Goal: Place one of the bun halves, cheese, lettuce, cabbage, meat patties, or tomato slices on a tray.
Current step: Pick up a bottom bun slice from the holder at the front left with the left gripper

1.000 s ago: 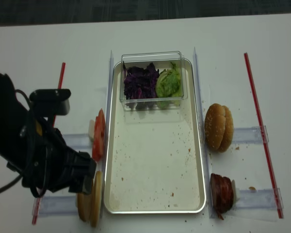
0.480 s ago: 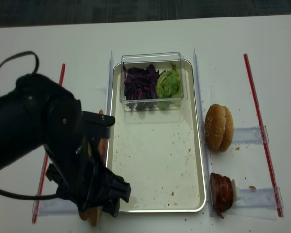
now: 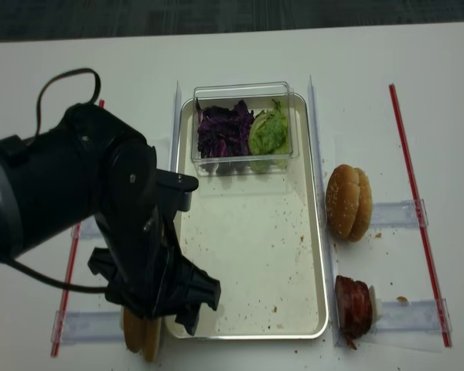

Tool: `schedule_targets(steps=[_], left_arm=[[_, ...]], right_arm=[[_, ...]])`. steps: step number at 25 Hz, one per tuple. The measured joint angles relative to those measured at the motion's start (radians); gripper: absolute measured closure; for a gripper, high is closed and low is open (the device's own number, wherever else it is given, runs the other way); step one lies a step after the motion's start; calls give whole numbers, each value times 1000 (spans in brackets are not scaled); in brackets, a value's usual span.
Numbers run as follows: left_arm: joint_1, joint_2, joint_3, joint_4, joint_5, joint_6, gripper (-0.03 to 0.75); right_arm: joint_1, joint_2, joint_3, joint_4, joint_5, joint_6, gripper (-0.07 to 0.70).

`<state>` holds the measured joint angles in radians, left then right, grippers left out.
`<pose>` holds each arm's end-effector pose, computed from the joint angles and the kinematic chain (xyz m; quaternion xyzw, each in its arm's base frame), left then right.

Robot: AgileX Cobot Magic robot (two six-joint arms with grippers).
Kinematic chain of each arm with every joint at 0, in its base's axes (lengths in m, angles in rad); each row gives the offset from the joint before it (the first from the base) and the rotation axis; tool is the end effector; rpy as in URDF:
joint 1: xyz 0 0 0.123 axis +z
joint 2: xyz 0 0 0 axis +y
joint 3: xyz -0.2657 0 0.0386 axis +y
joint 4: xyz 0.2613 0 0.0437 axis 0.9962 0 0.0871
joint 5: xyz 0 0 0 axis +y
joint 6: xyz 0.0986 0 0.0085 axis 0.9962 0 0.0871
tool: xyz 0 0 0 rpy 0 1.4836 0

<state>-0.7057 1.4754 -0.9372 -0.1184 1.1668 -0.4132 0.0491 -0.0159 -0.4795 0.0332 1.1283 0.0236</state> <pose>0.1874 -0.1738 0.1965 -0.1212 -0.9909 0.0332 0.0485 0.0272 0.0043 0.2686 -0.0123 0.8713 0.0344 0.4894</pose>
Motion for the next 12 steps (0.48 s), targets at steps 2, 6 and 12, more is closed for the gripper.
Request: schedule_targets(steps=[2,6,12], left_arm=[[0,2,0,10,0,-2,216],[0,30,-2,11,-7,-4,223],[2,63,-2,39,-21,-4,223]], right_arm=[[0,0,0,0,0,-2,186],[0,0,0,0,0,-2,186],[0,0,0,0,0,-2,186]])
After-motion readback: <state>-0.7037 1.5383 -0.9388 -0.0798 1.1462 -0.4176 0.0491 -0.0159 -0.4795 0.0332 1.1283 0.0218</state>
